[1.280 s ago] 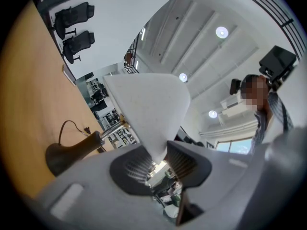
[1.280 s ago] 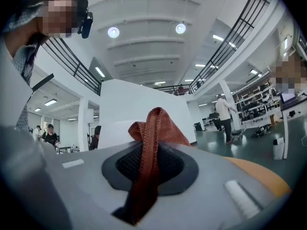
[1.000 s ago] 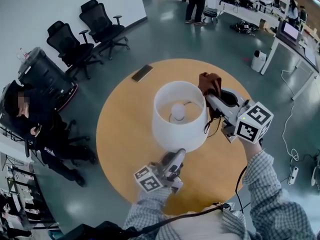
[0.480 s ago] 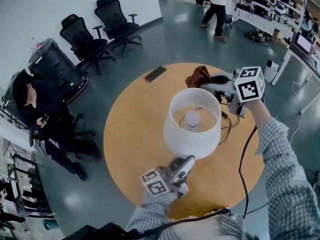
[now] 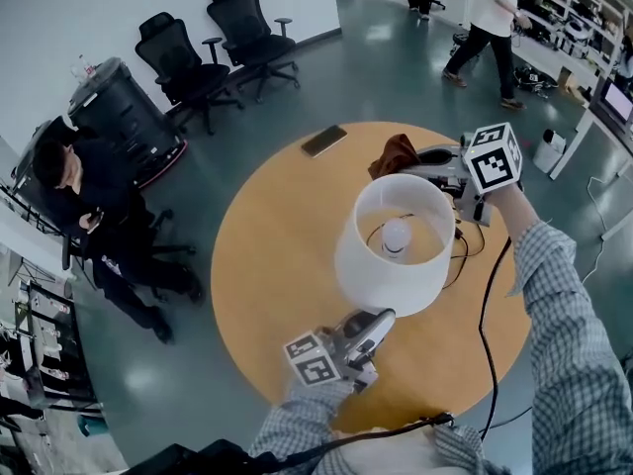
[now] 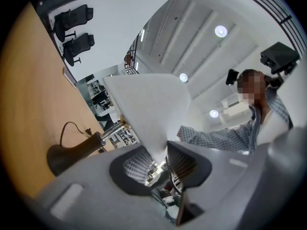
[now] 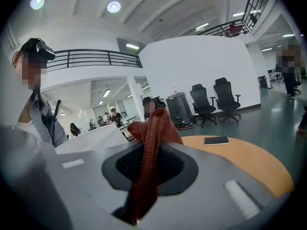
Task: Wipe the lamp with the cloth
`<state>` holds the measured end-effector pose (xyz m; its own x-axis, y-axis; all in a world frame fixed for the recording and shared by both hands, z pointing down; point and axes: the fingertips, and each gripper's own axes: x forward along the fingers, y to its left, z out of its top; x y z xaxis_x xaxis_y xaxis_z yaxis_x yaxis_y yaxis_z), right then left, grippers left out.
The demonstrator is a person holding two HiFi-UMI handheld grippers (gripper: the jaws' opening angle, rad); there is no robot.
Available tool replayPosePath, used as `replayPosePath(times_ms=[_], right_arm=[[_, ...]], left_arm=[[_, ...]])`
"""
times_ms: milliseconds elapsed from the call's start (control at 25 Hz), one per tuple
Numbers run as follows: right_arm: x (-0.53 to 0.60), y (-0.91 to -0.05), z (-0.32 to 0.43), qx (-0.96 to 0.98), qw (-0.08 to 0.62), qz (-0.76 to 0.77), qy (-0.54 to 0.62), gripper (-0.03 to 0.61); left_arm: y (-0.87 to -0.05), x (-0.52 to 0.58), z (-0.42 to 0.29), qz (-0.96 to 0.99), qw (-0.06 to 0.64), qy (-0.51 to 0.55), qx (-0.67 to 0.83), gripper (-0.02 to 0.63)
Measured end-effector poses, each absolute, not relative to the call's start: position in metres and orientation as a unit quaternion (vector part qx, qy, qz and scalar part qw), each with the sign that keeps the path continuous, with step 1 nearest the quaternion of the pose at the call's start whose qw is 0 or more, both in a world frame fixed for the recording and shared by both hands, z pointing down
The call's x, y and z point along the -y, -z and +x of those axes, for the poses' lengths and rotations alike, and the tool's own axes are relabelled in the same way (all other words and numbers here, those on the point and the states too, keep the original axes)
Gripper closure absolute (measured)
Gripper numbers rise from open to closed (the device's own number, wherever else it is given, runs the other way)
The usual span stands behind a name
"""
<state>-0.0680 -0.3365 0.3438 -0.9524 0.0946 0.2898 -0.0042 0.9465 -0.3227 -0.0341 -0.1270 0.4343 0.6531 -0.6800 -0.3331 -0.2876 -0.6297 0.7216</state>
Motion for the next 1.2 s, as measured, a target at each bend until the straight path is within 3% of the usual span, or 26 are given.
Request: replayPosePath(times_ms=[520, 760, 1200], right_arm=[[0.279, -0.315, -0.171, 0.931, 0.302, -0.203, -0.02, 0.52], [0.241, -0.321, -0.178, 0.875, 0.375, -0.296, 0.075, 0.52], [0.167, -0.334, -0.175, 0.744, 0.432, -0.404, 0.31, 0.522]], left_arm=[[-0.433, 0.127, -0.033, 0.85, 0.326, 0.3, 0.285, 0.515], [-0.434, 0.129, -0.026, 0.848, 0.328, 0.303, 0.286, 0.516], [-0.435, 0.131, -0.033, 0.848, 0.327, 0.305, 0.284, 0.518]])
